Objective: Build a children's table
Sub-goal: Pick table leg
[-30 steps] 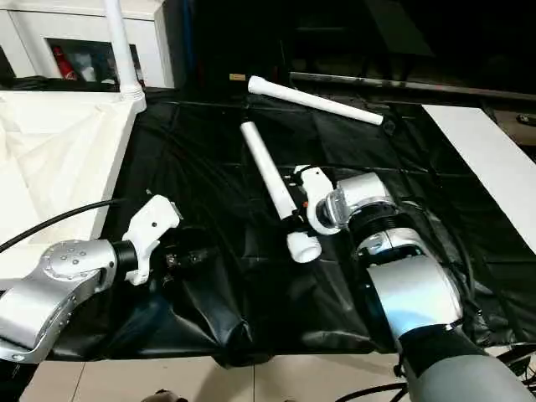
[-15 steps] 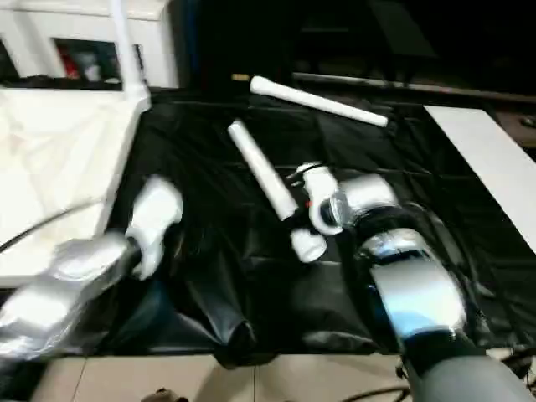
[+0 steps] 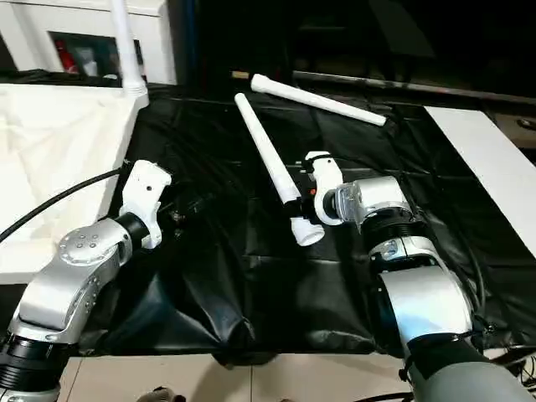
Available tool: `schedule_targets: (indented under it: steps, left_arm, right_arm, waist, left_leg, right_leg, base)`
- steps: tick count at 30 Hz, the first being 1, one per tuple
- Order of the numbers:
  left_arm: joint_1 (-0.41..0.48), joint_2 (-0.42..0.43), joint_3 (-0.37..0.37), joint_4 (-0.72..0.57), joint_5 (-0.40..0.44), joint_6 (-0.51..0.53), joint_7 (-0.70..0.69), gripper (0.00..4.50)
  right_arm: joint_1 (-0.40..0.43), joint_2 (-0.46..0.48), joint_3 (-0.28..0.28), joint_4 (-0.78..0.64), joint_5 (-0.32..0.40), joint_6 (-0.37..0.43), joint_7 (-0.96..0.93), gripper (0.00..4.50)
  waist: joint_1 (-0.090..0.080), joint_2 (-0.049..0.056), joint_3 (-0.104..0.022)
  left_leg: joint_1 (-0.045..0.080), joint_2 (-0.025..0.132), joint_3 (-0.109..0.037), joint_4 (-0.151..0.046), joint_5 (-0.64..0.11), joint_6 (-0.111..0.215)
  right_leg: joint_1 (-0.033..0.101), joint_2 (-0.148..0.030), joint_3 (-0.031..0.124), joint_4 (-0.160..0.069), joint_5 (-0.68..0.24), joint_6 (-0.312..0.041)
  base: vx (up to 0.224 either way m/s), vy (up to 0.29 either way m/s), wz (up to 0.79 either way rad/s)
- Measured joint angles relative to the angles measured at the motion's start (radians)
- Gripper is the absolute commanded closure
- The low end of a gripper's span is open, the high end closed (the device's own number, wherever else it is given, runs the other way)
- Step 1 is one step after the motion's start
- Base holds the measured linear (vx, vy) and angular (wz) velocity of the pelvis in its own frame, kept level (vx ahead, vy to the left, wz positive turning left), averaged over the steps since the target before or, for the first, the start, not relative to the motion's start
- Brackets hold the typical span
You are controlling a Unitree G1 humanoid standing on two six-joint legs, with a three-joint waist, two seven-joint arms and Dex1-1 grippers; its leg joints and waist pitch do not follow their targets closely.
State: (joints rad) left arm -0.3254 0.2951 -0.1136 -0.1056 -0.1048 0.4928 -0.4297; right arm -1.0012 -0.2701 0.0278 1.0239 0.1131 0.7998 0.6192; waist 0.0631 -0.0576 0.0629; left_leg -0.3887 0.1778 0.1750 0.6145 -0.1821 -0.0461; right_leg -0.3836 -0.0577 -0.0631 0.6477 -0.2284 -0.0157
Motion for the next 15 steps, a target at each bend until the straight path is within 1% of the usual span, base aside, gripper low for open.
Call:
schedule_targets:
  steps: [12, 13, 14, 15]
  left_arm:
    - [0.0, 0.0, 0.0, 0.0, 0.0, 0.0, 0.0, 1.86]
    - [0.0, -0.013, 0.0, 0.004, 0.002, -0.009, 0.011, 1.86]
    - [0.0, -0.029, 0.011, 0.013, 0.007, -0.028, 0.038, 1.86]
    - [-0.001, -0.079, 0.012, 0.025, 0.036, -0.062, 0.11, 1.86]
  right_arm:
    - [0.0, 0.0, 0.0, 0.0, 0.0, 0.0, 0.0, 2.57]
    - [0.011, -0.001, -0.004, -0.019, 0.002, -0.002, -0.004, 2.57]
    - [0.041, -0.001, -0.021, -0.062, 0.006, -0.02, -0.01, 2.57]
    - [0.194, 0.02, -0.059, -0.288, 0.001, -0.111, -0.083, 2.57]
  waist:
    - [-0.001, 0.0, 0.0]
    - [0.0, 0.0, 0.0]
    - [0.002, -0.002, 0.0]
    - [0.017, 0.005, -0.001]
  left_leg:
    - [0.0, 0.0, 0.0, 0.0, 0.0, 0.0]
    - [0.0, 0.0, 0.0, 0.0, 0.0, 0.0]
    - [0.0, 0.0, 0.0, 0.0, 0.0, 0.0]
    - [-0.003, 0.0, -0.001, -0.003, 0.0, 0.0]
  right_leg:
    - [0.0, 0.0, 0.0, 0.0, 0.0, 0.0]
    - [0.0, 0.0, 0.0, 0.0, 0.0, 0.0]
    - [0.0, 0.0, 0.0, 0.0, 0.0, 0.0]
    - [0.0, 0.0, -0.002, -0.007, 0.001, 0.001]
  base:
    - [0.0, 0.0, 0.0]
    - [0.0, 0.0, 0.0]
    - [0.0, 0.0, 0.0]
    - [0.0, 0.0, 0.0]
